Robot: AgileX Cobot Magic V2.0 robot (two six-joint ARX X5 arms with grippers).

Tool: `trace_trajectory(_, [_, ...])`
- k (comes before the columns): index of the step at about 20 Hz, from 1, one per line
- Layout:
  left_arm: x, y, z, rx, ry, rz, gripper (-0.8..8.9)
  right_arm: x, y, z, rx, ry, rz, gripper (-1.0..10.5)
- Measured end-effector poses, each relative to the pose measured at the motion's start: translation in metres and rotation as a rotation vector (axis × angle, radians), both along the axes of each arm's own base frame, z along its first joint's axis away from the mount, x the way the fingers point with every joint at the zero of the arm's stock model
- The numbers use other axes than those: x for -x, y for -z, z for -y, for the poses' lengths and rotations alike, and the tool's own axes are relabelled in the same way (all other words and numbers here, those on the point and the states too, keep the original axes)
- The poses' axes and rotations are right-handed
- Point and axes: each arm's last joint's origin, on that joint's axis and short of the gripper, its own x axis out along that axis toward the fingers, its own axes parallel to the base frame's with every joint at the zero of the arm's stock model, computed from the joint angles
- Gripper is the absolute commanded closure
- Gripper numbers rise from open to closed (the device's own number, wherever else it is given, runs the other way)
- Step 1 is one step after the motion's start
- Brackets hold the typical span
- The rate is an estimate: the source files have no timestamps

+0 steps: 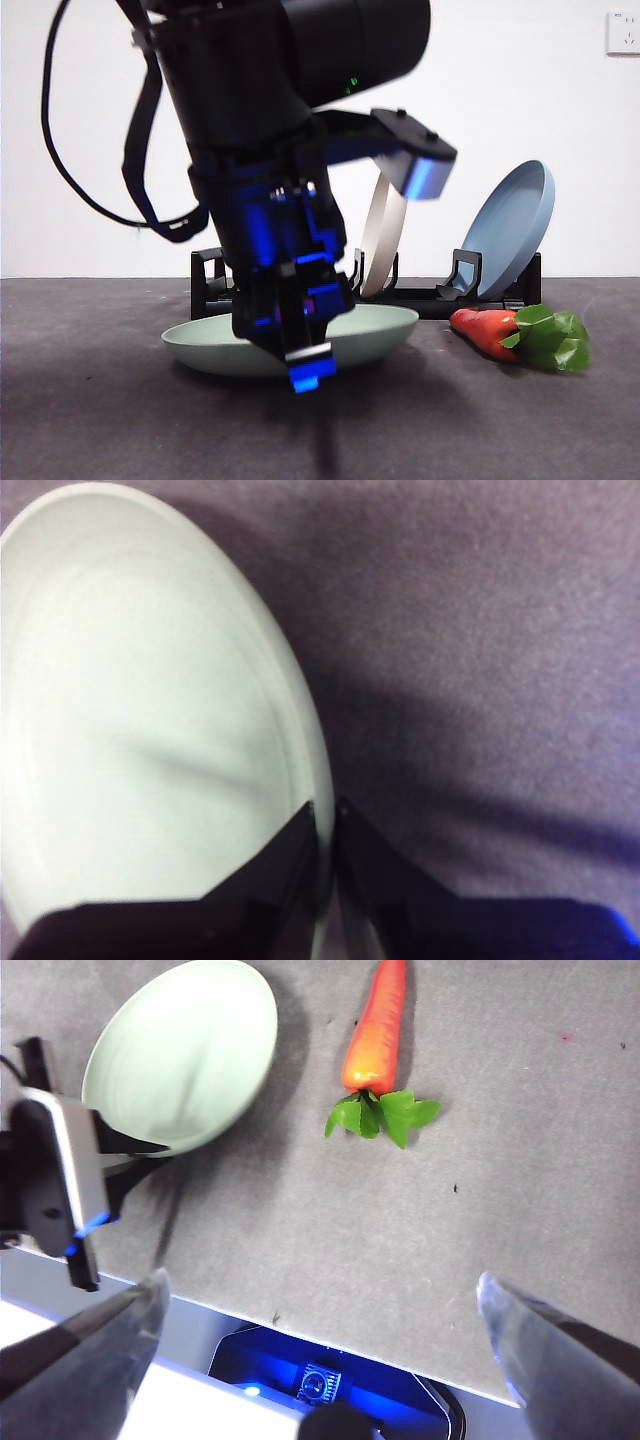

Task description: Take the green plate from the plate rack,put the plate on the table,take the carrot from the table,put the carrot in the plate

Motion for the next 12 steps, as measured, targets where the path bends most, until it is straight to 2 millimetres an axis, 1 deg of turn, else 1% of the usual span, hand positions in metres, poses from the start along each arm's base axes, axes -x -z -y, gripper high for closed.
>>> trace_trajectory(2, [0.000, 0.004, 0.001, -0.015, 0.005, -0.003, 7.94, 0.000, 0.000, 0.000, -0.001, 0.002, -0.001, 2.3])
trace_trajectory(3, [0.000, 0.005, 0.001, -0.017, 0.005, -0.005, 7.09, 0.000, 0.000, 0.000, -0.002, 0.002, -0.001, 2.3])
trace_trajectory(4, [0.000, 0.005, 0.001, -0.013, 0.004, -0.013, 6.02, 0.000, 0.000, 0.000, -0.002, 0.002, -0.002, 2.3])
trace_trajectory(5, [0.000, 0.007, 0.001, -0.011, 0.006, -0.029, 5.27, -0.001, 0.000, 0.000, -0.001, 0.002, -0.004, 2.3])
trace_trajectory(6, [0.000, 0.007, 0.001, -0.012, 0.001, -0.030, 5.03, -0.001, 0.000, 0.000, -0.001, 0.002, -0.006, 2.3])
trace_trajectory(9, [-0.002, 0.004, 0.003, 0.003, -0.023, -0.014, 4.99, -0.005, 0.002, 0.000, 0.000, 0.003, -0.025, 2.3])
trace_trajectory(11, [-0.002, -0.002, 0.004, 0.011, -0.039, -0.033, 4.99, -0.012, 0.004, -0.001, 0.001, 0.003, -0.038, 2.3])
trace_trajectory(12, [-0.001, -0.008, 0.003, 0.018, -0.058, -0.042, 4.99, -0.019, 0.004, -0.001, 0.000, 0.003, -0.032, 2.3])
